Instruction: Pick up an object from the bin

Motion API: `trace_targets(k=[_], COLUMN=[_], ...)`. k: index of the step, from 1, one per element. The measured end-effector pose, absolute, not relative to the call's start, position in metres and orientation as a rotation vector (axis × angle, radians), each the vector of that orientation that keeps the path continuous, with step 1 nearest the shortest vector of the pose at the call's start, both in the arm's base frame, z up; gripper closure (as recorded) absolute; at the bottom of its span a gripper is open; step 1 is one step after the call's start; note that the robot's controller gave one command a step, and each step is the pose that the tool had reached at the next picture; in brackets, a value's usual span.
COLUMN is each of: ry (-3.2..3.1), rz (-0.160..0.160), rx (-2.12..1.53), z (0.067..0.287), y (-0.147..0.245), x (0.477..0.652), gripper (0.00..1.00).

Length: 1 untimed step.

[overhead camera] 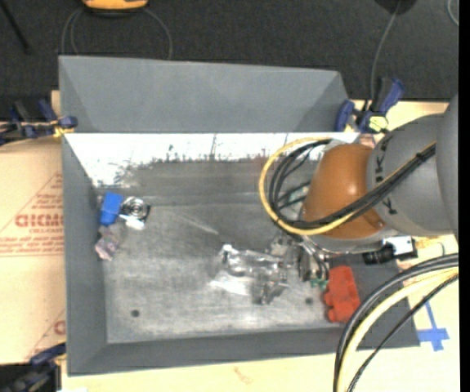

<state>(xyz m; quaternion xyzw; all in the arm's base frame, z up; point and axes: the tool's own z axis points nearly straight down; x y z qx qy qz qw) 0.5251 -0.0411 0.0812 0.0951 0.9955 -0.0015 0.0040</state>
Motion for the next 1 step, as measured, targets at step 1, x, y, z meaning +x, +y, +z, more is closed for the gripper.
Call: trace_targets(k=[1], ry=[3.130], rz=[-0.005], rx=[0.132], z=[0.2290], y=[-0.0523], x=[0.5153], gripper=[1.00])
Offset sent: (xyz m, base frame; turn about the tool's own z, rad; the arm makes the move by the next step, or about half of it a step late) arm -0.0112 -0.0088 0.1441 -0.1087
